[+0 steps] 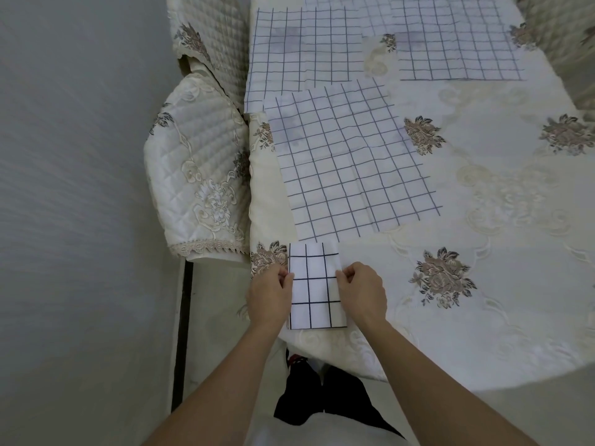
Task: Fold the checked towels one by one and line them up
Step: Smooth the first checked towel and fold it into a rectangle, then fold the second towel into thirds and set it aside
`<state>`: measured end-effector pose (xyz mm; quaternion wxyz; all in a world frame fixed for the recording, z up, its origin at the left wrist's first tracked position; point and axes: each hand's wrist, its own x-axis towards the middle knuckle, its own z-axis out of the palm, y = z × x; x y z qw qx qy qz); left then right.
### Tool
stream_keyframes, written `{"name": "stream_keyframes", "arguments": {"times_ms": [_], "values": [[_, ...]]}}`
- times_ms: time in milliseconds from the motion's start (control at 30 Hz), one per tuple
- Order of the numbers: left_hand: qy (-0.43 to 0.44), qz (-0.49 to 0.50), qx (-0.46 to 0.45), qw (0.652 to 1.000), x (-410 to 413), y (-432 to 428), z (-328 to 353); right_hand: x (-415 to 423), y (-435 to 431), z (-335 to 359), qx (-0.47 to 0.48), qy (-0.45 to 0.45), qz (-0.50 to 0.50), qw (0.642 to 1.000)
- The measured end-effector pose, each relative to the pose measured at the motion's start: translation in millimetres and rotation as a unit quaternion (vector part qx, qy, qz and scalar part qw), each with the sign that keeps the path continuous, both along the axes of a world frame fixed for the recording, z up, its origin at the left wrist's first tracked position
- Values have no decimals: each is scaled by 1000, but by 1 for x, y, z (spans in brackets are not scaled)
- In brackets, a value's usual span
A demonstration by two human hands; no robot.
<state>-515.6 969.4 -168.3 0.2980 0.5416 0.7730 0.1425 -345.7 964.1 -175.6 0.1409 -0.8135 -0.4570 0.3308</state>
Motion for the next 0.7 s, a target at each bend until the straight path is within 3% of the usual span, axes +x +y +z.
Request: {"name": "stream_keyframes", "arguments": {"times_ms": [700], "values": [[25,-5,13,1000,-4,-5,-2,2,-4,5,-13,1,22,1000]]}}
